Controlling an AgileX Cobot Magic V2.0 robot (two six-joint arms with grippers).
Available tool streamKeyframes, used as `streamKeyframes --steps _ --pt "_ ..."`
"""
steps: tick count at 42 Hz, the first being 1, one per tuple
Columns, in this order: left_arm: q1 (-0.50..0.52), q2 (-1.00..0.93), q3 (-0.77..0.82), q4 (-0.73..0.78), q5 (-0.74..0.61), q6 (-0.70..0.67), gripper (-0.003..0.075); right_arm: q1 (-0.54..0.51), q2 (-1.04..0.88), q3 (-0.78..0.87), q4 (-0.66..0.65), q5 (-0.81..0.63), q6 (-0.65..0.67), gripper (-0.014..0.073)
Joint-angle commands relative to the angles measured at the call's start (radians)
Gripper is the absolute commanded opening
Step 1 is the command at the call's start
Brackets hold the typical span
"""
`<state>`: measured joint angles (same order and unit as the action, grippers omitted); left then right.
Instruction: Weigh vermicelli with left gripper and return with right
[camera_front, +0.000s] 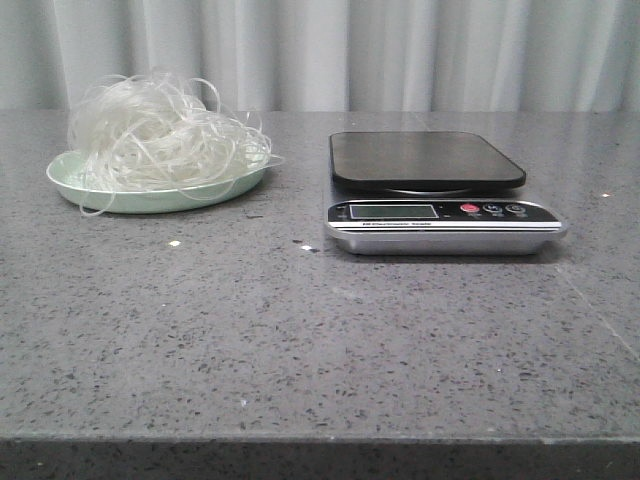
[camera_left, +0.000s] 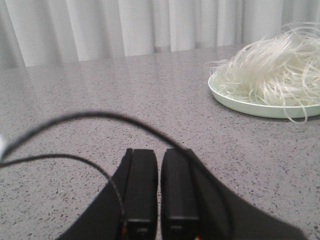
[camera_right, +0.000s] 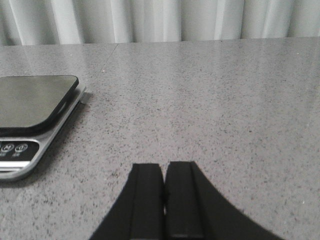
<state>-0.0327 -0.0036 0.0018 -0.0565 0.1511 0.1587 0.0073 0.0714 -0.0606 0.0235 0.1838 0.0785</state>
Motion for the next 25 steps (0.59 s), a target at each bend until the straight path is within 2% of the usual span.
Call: streamKeyframes --steps 1,5,25 --pt "0.0 -0.022 0.008 -0.009 -0.081 -0.011 0.0145 -0.002 -0.077 0.029 0.004 -0.089 0.001 0.0151" --pt "0.0 -0.022 0.008 -0.009 -0.081 -0.011 0.0145 -0.003 -0.096 0.084 0.008 -0.133 0.001 0.0151" --pt "0.0 -0.022 0.008 -0.009 -0.08 -0.011 0.0145 -0.003 -0.098 0.081 0.008 -0.113 0.001 0.0151"
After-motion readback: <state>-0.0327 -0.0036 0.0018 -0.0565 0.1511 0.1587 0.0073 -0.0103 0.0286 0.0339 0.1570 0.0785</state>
